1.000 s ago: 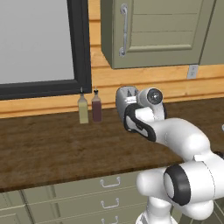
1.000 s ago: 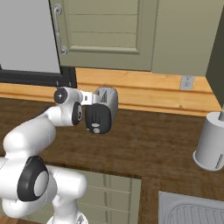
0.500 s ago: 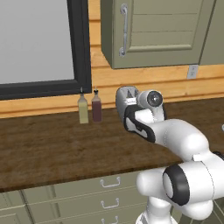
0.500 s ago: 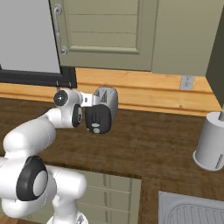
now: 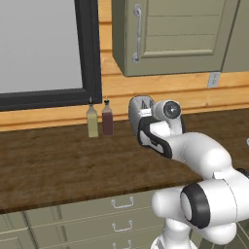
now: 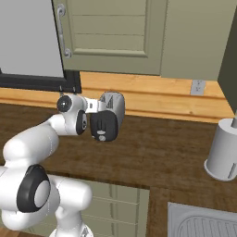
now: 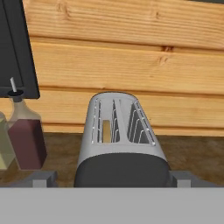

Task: Start the toaster. Once the lever pops up, take the bread to the plate on the dining counter.

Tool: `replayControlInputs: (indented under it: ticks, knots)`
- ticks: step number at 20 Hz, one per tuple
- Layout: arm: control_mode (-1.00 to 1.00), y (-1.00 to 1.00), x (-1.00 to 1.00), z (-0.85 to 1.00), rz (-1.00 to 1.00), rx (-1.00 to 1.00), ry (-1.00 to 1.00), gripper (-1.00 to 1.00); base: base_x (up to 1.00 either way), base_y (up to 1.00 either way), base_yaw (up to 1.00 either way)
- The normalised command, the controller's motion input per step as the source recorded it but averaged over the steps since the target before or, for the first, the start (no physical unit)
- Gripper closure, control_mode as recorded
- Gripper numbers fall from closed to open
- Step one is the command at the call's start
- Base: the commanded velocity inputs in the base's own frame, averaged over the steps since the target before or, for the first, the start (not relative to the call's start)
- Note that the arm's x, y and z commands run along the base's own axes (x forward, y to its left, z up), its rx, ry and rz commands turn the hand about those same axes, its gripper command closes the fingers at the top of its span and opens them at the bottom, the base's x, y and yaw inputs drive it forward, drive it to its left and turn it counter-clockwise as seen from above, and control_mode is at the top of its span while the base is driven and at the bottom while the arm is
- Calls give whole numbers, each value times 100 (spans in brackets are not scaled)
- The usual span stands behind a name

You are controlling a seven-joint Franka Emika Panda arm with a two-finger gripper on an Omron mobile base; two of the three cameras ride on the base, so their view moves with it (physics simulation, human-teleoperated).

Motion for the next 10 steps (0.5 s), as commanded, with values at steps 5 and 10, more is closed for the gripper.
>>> replayControlInputs:
  ticks: [5,10]
  knots:
    - [-100,0,0,0,0,0,0,-100,0,0,0]
    - [-100,0,0,0,0,0,0,-100,0,0,0]
